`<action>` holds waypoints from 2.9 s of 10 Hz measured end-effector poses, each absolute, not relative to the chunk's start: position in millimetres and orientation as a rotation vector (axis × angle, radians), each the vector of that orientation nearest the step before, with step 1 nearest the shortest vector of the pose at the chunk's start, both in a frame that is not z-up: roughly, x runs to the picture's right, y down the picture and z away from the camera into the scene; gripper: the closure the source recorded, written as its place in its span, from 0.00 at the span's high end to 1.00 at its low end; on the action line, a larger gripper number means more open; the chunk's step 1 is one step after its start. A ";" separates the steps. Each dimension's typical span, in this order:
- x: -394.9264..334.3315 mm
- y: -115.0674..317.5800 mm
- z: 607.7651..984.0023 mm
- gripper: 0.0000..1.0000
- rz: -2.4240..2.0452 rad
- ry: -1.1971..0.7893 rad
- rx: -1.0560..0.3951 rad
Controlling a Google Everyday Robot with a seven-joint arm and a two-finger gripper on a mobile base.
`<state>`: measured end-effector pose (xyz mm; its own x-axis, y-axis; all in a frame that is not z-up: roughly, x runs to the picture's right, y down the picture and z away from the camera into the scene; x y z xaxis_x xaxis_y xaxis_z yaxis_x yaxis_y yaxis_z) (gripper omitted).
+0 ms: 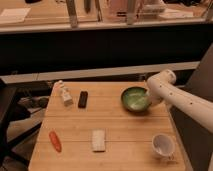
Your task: Drag the ceramic bowl in a circle
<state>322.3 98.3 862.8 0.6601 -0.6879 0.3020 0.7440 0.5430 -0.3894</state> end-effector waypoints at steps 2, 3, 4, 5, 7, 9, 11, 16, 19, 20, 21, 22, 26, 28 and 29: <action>355.8 101.7 859.0 0.01 -0.835 -0.118 -0.514; 363.2 102.2 858.5 0.01 -0.858 -0.129 -0.506; 363.6 103.1 858.6 0.01 -0.872 -0.135 -0.501; 361.5 106.5 858.1 0.01 -0.875 -0.139 -0.498; 349.8 122.8 847.6 0.01 -0.877 -0.147 -0.495; 355.4 131.5 842.3 0.01 -0.890 -0.154 -0.491; 353.5 135.3 842.9 0.01 -0.913 -0.158 -0.484; 321.2 146.2 839.1 0.01 -0.988 -0.181 -0.465; 297.1 153.7 832.7 0.01 -1.035 -0.191 -0.453; 281.1 155.0 831.0 0.01 -1.056 -0.196 -0.446; 274.3 157.2 828.5 0.01 -1.076 -0.199 -0.444; 270.0 159.2 826.1 0.01 -1.091 -0.201 -0.441; 240.0 176.9 807.6 0.01 -1.165 -0.230 -0.429; 229.7 177.0 806.3 0.01 -1.194 -0.240 -0.424; 219.0 177.0 804.8 0.01 -1.218 -0.248 -0.419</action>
